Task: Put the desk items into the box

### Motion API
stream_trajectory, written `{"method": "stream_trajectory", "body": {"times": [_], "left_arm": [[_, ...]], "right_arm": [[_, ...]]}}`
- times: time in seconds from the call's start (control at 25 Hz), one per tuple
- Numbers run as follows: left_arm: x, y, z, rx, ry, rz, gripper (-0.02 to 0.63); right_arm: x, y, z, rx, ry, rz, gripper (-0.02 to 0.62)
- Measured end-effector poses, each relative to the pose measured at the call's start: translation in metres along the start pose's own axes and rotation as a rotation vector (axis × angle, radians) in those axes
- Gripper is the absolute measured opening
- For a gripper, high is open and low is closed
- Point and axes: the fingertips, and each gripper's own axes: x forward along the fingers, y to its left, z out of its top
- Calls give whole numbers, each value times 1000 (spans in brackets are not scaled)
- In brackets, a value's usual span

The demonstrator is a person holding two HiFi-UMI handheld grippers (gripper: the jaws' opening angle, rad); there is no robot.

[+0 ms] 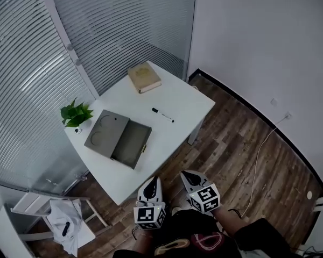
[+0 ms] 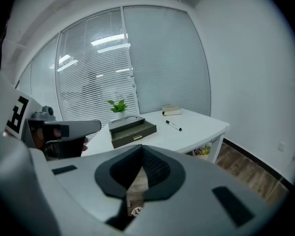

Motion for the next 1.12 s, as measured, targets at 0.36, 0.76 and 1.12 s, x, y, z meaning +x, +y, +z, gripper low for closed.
{"method": "stream_trajectory", "body": {"times": [0.36,0.76,1.12], "left_arm": [[59,51,37,6,-5,-69,20],[79,107,57,-9,7,-72,20],[86,135,64,-63,-19,47,20]], "right_arm": [[65,-23,38,31,5,-65,9],[126,-22,65,86,12,-80,9],[164,-48,90,26,33,-50,11]]}}
